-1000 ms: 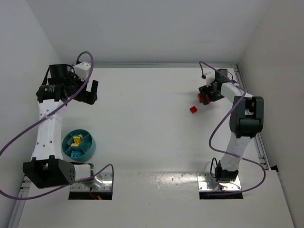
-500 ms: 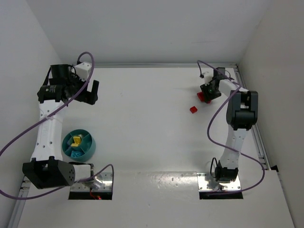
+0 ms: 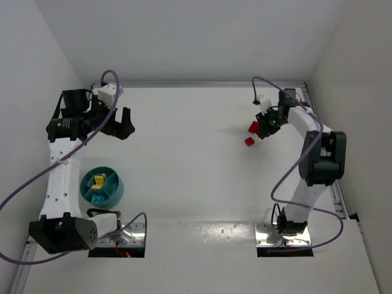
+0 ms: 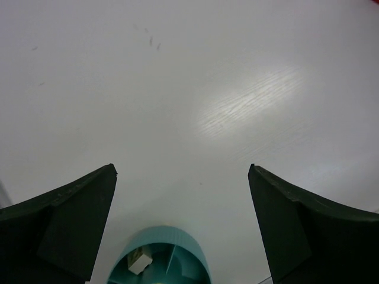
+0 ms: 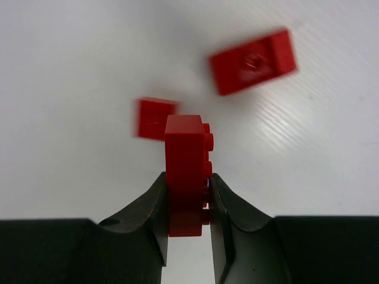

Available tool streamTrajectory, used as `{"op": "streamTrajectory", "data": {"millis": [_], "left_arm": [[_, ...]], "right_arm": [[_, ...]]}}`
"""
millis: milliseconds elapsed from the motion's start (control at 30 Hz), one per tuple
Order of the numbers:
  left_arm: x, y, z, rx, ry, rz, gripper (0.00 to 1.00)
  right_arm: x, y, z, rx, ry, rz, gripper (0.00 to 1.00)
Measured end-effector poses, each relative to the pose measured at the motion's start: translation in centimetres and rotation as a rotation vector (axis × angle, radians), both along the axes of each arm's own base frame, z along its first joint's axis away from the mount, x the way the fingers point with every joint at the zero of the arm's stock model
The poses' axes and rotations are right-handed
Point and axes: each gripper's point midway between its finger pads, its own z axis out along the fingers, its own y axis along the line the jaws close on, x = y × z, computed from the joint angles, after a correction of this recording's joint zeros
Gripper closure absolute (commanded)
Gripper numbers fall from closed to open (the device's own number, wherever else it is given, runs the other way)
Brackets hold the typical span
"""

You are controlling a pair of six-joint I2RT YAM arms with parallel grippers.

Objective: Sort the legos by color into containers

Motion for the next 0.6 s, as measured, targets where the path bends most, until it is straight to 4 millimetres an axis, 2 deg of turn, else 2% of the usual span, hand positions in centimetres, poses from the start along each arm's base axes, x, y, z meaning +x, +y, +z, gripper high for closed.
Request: {"op": "streamTrajectory", "data": {"millis": [67, 167, 267, 400, 467, 600], "left_arm": [[-0.4, -1.1, 0.2, -0.042, -0.007, -0.052, 0.00], [-0.9, -3.1, 0.6, -0.122, -0.023, -0.146, 0.00], [-1.8, -5.2, 0.8, -0.218, -0.024, -0.243, 0.03], [-2.9, -8.1, 0.6, -0.364, 0.023, -0.328, 0.12], [-3.4, -9.7, 0.4, -0.415, 0.050, -0.370, 0.12], [-4.1, -12.5, 0.5, -0.459, 0.072, -0.447, 0.12]], "right_arm": [[-1.3, 2.9, 3.7, 0.090, -0.039, 0.089, 0.98], [-2.6, 8.8, 9.7, 0.248, -0.117, 0.246, 0.98], [-4.4, 15.4, 14.0, 0.421, -0.129, 0.405, 0.98], [-7.9, 23.4, 16.6, 0.622, -0.023, 0.568, 0.99], [-9.8, 27.0, 17.2, 0.701, 0.055, 0.638, 0.99], [-12.5, 32.1, 18.1, 0.803, 0.189, 0.739, 0.99]]}}
